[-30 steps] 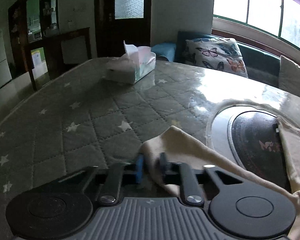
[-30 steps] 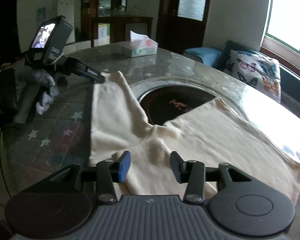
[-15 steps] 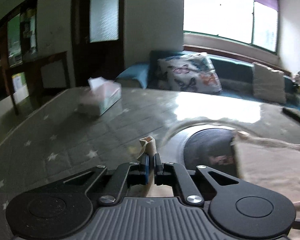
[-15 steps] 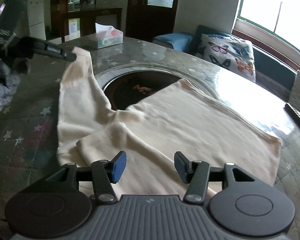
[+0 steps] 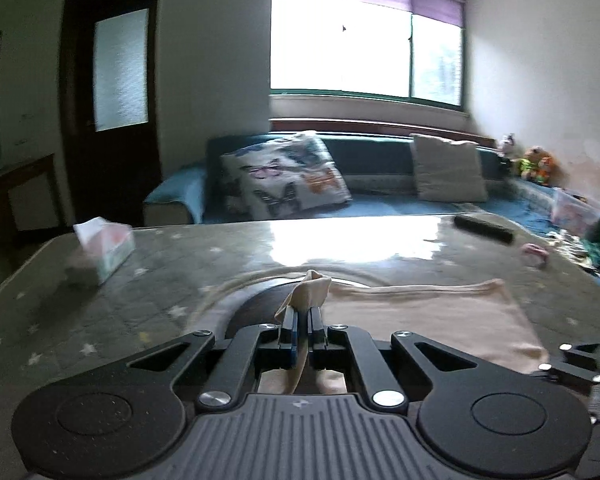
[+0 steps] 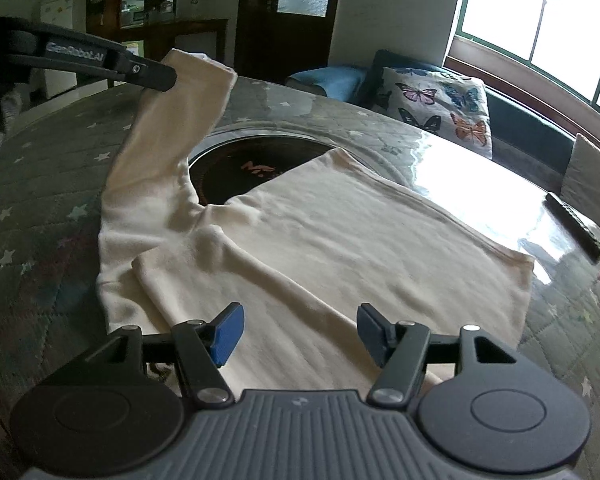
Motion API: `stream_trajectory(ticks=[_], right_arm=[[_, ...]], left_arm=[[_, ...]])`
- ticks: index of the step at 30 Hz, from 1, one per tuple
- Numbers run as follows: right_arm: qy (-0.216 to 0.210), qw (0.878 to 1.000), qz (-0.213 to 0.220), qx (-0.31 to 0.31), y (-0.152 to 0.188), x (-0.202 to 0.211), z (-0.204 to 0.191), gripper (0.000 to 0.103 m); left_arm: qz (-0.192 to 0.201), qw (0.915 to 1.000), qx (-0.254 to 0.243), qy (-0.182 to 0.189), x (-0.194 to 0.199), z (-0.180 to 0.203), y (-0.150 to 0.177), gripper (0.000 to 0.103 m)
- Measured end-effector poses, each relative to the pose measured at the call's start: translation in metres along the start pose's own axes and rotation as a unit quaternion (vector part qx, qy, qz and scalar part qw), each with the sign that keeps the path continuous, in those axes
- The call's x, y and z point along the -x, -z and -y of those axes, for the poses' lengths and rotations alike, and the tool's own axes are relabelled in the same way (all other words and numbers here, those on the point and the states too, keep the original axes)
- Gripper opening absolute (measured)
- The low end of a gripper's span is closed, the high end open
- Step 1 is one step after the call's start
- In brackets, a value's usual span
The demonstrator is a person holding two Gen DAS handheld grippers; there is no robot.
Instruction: Fold clothes
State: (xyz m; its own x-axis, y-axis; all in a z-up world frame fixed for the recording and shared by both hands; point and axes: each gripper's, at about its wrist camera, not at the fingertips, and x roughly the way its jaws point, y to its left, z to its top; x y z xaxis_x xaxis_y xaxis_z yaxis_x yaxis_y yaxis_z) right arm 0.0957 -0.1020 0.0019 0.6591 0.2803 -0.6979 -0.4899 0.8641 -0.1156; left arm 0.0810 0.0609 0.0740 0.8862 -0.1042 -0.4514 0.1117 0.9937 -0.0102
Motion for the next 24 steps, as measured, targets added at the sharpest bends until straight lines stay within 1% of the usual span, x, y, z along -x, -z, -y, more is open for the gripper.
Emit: stream_trajectory(ticks=[8, 24], right_arm=[[0.01, 1.0, 0.009, -0.015, 0.012, 0.013, 0.015, 0.064], [0.035, 0.998, 0.02, -0.043, 0.034, 0.032, 0.044, 0.064]], left_arm=[[0.003, 0.9985, -0.03, 0.045, 0.011, 0.043, 0.0, 0.005], [-0.011, 0.9925, -0.074, 0.097, 0.015, 0.101, 0.007, 0.005]])
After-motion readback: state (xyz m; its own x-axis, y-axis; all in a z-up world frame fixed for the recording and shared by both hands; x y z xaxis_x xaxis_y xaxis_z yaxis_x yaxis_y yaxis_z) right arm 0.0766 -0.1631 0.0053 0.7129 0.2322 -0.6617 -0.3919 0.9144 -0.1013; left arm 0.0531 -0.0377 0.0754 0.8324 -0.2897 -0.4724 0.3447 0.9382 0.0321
